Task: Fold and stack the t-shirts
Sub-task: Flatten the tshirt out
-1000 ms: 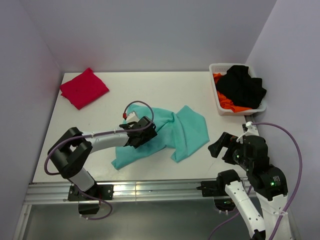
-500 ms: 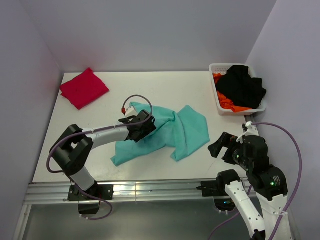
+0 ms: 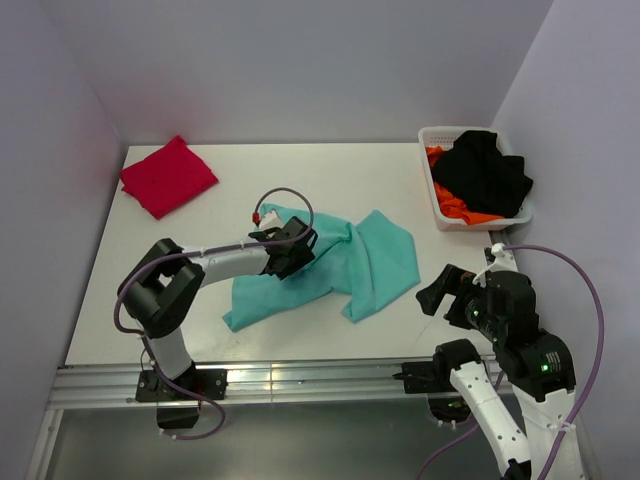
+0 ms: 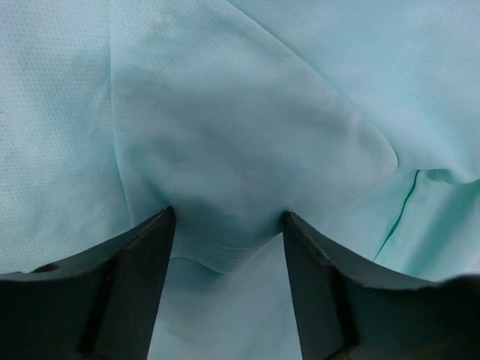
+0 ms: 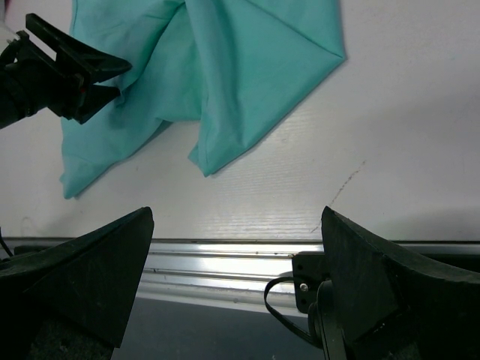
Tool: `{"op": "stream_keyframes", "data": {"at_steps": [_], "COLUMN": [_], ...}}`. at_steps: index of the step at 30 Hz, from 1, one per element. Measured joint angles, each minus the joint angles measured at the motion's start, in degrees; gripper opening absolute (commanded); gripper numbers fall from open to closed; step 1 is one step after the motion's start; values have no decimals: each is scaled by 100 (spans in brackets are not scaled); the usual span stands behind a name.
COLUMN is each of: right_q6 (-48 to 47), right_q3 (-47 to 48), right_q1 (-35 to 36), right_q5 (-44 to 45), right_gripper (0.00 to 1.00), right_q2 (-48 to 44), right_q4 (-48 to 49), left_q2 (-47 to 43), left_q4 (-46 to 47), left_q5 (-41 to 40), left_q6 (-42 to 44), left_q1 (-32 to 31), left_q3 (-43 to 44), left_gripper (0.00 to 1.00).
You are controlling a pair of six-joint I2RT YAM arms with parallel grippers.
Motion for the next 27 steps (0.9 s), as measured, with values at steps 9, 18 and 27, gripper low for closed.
{"op": "stream_keyframes", "data": {"at_steps": [9, 18, 27], "right_q6": [0, 0, 0], "right_q3": [0, 0, 0], "right_q1": [0, 0, 0], "right_q5": [0, 2, 2], "right_gripper": [100, 100, 100], "right_q2": [-50, -162, -177], "right_q4": [0, 0, 2], "left_q2": [205, 245, -2], "left_q4": [-160, -369, -885], "left_q5": [28, 15, -87], "left_q6": [79, 90, 201], "left_q1": [0, 0, 57], "left_q3": [160, 289, 643], "left_gripper": [0, 0, 2]}}
